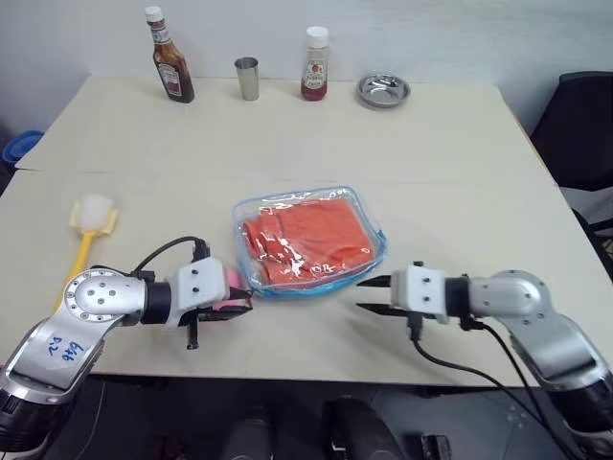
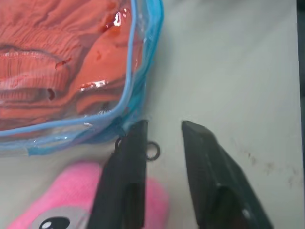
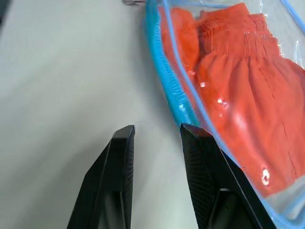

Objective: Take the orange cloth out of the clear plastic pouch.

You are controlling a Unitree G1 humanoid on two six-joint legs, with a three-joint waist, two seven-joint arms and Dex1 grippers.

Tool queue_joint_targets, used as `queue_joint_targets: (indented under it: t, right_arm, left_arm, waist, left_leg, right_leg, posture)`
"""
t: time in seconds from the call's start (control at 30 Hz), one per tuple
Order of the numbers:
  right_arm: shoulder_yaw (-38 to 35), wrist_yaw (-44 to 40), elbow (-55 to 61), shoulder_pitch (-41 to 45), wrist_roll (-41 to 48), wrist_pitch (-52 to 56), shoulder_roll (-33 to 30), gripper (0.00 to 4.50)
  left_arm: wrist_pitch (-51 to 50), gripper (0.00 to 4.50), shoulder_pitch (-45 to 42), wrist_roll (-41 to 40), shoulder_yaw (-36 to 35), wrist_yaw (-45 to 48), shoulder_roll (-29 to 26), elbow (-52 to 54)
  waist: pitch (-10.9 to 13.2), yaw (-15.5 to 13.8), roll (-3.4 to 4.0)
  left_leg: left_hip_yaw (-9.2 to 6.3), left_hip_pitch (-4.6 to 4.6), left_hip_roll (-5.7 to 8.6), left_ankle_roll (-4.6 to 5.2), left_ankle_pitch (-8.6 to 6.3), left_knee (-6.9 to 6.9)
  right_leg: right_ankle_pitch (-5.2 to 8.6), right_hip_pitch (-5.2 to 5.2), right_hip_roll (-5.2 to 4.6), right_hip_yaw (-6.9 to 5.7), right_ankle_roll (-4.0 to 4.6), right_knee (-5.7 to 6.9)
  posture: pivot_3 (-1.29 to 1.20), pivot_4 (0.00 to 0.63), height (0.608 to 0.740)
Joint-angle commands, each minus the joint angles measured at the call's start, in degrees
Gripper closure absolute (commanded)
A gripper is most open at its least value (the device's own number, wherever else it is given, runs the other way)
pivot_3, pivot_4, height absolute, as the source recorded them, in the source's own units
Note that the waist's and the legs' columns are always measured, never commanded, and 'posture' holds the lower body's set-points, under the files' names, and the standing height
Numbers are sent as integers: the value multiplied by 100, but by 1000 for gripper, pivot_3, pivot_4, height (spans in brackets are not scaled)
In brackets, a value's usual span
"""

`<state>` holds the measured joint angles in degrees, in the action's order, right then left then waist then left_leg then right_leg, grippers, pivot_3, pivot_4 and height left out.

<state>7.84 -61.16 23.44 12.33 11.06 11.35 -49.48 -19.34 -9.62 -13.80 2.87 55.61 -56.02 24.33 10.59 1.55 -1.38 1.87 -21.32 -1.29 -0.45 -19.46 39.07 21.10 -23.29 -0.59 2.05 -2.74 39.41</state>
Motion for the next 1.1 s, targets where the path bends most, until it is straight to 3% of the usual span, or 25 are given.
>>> queue_joint_targets:
  t: [0.03, 0.1, 0.3, 0.67, 0.83, 0.93, 1.1]
  right_arm:
    - [-215, -50, 230, -49, 170, -11, -57, 2996]
    - [-220, 4, 297, -57, 206, 97, -14, 2996]
    - [-217, 83, 465, -139, 250, 246, -4, 2996]
    - [-585, -81, 800, -479, 614, 379, -188, 2996]
    - [-615, -16, 701, -371, 714, 494, -148, 2996]
    - [-665, 20, 681, -312, 862, 687, -127, 2402]
    - [-717, 128, 765, -219, 998, 885, -78, 731]
  left_arm:
    - [440, 2013, -252, 276, 146, -46, 215, -101]
    - [590, 1411, -342, 373, 201, -56, 340, -175]
    - [1047, 1411, -565, 826, 424, -160, 632, -441]
    - [525, 1411, -568, -187, -305, 247, 554, 128]
    - [728, 1411, -1041, 296, 172, 149, 743, -238]
    - [1173, 1373, -1199, 867, 628, 148, 834, -619]
    - [1733, 1373, -1376, 1378, 974, 68, 1040, -1151]
  waist:
    - [0, 3, 0]
    - [0, 6, 0]
    - [0, 5, 0]
    - [0, 7, 0]
    - [0, 0, 0]
    - [0, 1, 0]
    - [0, 11, 0]
  left_leg:
    - [1, 0, 1, 1, -1, 0]
    - [1, 0, 0, 2, -1, 0]
    - [3, 0, -2, -2, 1, 1]
    - [2, 1, -4, -3, 1, 2]
    - [2, 1, 0, -4, 2, 3]
    - [4, 3, 3, -19, 11, 4]
    - [7, 2, -2, -19, 11, 3]
  right_leg:
    - [0, 0, 0, 1, 0, 0]
    - [0, 0, 1, 1, 0, 2]
    - [0, -4, 4, 2, 0, 7]
    - [0, -1, 3, 1, 0, 5]
    - [0, 0, 3, 1, 0, 5]
    - [0, 1, 3, 4, 0, 5]
    - [0, -4, 7, 6, 0, 8]
  posture:
    - [0, 150, 740]
    - [0, 150, 740]
    - [0, 150, 740]
    - [0, 150, 740]
    - [0, 150, 740]
    - [0, 150, 740]
    - [0, 150, 740]
